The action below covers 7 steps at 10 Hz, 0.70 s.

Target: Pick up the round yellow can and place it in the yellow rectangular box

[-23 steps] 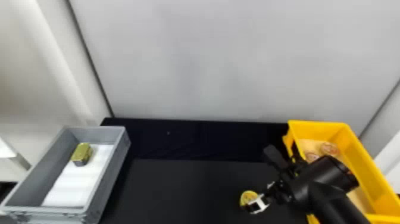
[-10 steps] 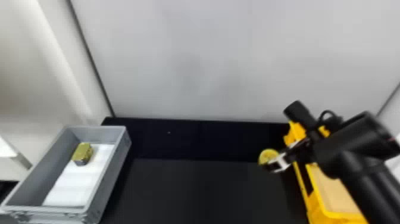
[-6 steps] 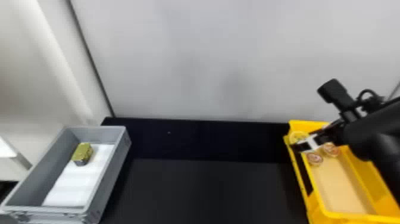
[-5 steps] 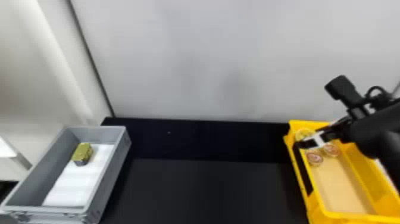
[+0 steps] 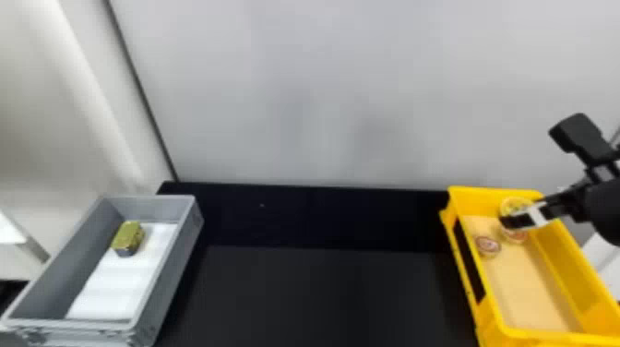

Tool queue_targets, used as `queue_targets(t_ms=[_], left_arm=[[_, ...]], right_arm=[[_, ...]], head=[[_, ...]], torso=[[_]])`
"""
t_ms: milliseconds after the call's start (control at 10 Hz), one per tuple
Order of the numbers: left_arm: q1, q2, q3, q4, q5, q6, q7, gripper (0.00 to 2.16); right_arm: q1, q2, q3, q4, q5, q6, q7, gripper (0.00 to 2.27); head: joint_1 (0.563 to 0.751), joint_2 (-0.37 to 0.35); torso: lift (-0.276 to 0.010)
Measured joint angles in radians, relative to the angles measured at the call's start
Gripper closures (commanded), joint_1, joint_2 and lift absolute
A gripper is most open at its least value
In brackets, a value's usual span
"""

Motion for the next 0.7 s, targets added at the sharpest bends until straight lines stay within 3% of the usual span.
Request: queue_targets(t_ms=[400, 700], left_arm=[[0.006, 0.004, 0.004, -0.001, 0.0, -0.005, 0.0, 0.14], [0.007, 0.002, 0.005, -0.001, 0.0, -0.01, 0.0, 0.14]], right_arm=[[0.049, -0.011, -0.103, 0.077, 0.039, -0.028, -0.004, 0.77], [0.07, 0.015, -0.175, 0.178, 0.041, -0.101, -0.043, 0.77]], head=[[0.663, 0.054], [0.663, 0.054]], torso=[[0.008], [0.008]])
